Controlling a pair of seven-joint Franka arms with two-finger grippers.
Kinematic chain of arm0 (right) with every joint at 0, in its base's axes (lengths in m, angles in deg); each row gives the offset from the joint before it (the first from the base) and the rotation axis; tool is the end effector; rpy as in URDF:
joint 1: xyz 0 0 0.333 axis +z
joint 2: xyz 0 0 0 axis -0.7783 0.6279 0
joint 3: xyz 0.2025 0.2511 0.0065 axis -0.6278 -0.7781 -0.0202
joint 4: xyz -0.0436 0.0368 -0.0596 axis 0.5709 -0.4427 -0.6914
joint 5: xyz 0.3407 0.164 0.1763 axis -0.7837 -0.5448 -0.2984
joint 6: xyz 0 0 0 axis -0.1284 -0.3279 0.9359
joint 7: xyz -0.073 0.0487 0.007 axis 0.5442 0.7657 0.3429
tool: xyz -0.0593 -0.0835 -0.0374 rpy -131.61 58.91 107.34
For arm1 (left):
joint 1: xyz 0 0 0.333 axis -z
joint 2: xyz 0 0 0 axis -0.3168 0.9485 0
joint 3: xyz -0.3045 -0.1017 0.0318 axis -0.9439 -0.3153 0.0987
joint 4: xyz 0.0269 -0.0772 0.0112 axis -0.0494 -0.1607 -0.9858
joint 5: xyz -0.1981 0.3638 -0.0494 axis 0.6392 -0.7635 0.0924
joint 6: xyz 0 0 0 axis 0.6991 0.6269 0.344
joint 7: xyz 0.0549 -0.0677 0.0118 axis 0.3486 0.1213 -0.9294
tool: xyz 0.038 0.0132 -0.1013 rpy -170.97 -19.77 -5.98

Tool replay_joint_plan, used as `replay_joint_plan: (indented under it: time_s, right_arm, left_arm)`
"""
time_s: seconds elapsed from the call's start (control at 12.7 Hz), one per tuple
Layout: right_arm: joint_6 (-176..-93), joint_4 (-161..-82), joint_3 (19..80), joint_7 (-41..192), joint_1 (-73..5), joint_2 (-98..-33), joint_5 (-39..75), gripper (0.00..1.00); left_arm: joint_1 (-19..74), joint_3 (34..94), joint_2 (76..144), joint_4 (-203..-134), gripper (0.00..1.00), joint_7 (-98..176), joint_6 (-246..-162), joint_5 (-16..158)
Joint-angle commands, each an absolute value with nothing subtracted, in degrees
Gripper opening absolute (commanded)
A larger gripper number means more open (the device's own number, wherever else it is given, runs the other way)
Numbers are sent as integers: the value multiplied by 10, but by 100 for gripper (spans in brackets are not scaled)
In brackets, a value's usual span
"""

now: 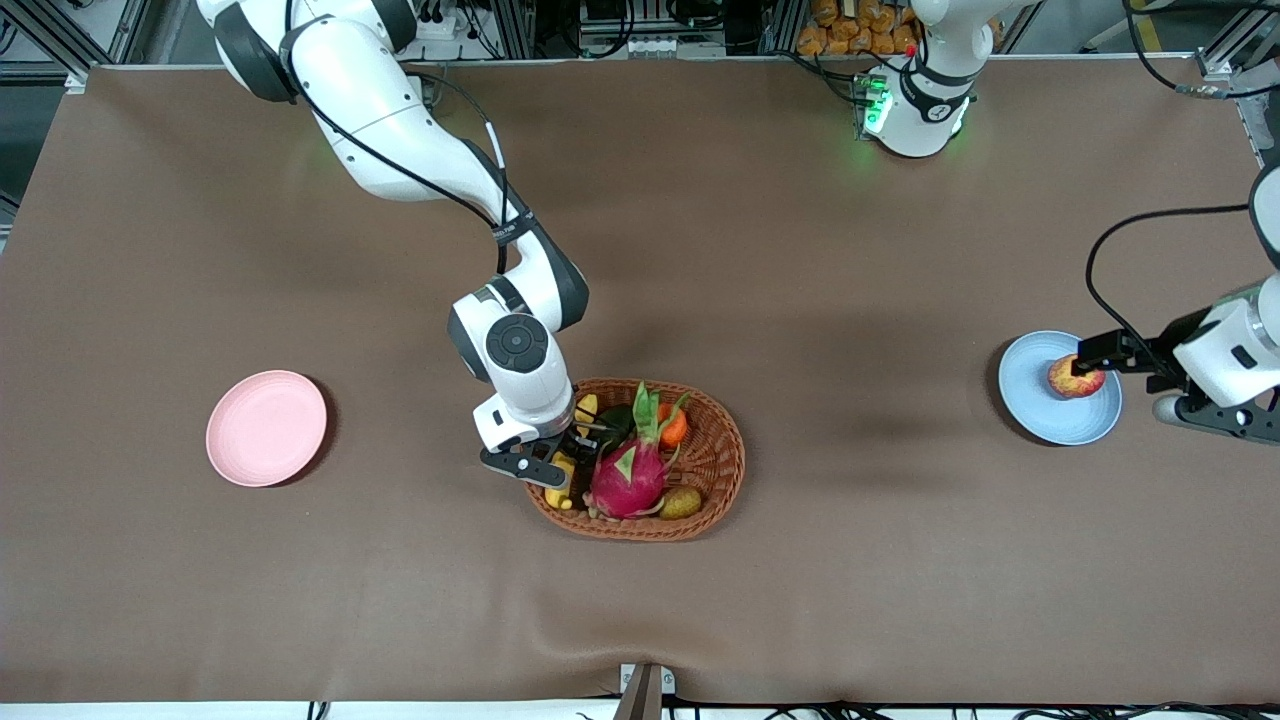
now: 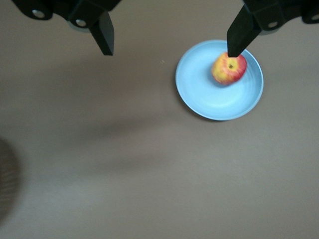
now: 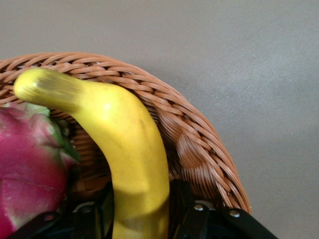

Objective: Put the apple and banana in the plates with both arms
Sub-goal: 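Lift the banana with the right gripper while the left gripper withdraws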

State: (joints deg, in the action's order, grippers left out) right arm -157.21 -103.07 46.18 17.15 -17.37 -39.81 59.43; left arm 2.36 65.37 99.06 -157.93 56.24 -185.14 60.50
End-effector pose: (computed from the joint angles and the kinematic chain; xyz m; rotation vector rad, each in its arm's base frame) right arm 0.6551 0.4056 0.1935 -3.0510 0.4840 -0.2711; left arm 0.6538 0.0125 0.4991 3.0621 -0.3112 -0.1277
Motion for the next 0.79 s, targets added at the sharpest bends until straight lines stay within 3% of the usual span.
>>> replay_joint_plan:
  time_s: [0.0,0.16,0.32,0.55,0.71]
  right_arm:
    - [-1571,-1025,464,155,-172,-392,602,11]
    - [-1567,-1021,464,158,-173,-397,602,3]
    - [-1561,-1017,462,160,-175,-411,595,3]
    - [-1532,-1015,460,161,-181,-443,586,3]
    - [-1503,-1011,460,163,-188,-460,586,4]
  left_arm:
    - [102,710,940,-1580,100,519,-1803,600]
    - [111,715,910,-1578,100,517,-1776,600]
    - [123,737,873,-1583,100,496,-1727,614]
    - [175,801,832,-1596,100,480,-1718,619]
    - [174,807,787,-1634,100,481,-1717,631]
